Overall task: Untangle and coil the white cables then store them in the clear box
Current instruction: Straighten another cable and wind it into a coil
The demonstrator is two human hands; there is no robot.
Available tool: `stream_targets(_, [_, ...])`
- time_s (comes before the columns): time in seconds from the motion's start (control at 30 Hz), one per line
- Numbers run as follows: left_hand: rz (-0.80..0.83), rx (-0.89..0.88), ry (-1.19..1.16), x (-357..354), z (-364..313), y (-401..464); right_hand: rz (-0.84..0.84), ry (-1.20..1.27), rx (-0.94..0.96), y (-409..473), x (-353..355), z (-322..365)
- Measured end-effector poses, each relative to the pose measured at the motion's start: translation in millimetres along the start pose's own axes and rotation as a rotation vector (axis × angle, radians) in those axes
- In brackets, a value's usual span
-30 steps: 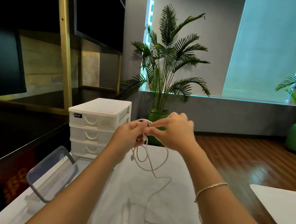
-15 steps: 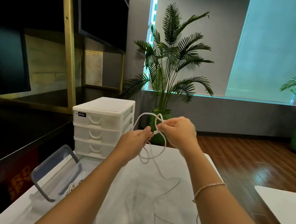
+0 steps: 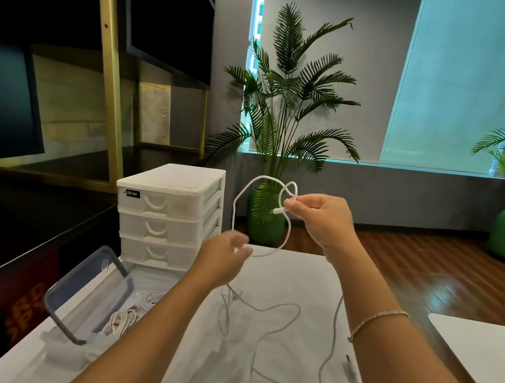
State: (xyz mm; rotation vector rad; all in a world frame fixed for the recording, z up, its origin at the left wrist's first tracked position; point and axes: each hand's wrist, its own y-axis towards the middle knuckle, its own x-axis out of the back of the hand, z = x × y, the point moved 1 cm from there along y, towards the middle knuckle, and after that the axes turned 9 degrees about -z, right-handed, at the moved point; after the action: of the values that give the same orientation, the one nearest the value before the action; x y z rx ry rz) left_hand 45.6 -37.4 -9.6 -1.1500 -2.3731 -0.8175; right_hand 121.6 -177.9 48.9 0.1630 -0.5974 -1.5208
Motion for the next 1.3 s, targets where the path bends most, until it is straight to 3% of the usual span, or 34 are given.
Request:
stream_targets(0.1, [-0.051,-0.011,-0.177,8,-21,2,0.057,0.009,-0.027,-5,-3,-10])
stream_targets(0.23, [0.114,0.047,-0.273,-3,-32,-5,0.062,0.010,-0.011,-7,-3,-8])
stream_targets(0.33, [0.017,0.080,-0.287,-25,-31,-24,-0.027,0.026,0.053,1,12,9])
stream_targets(0.47, [-0.092,-0.008,-0.374,-53,-36,-53,-0.092,0.075,0.118,12,42,48])
stream_targets(0.67, [0.424,0.047,-0.173,-96,-20,-65,-0.186,0.123,0.205,18,67,85])
stream_targets(0.87, [0.386,0.082,-0.164,-111,3,-65,-0.243,0.347,0.076,18,74,86])
stream_targets(0.93, [0.400,0.014,-0.100,-112,3,-62,-0.241,0.424,0.017,19,74,82])
stream_targets(1.1, [0.699,-0.249,0.139,-113,-2,-60,-0.265,0.539,-0.035,19,72,77])
stream_targets(1.23, [0.721,-0.356,0.028,-97,-9,-59,-0.326,0.585,-0.062,21,75,70])
stream_targets(1.3, [0.706,-0.250,-0.114,-80,-10,-53,-0.336,0.552,-0.083,22,76,59])
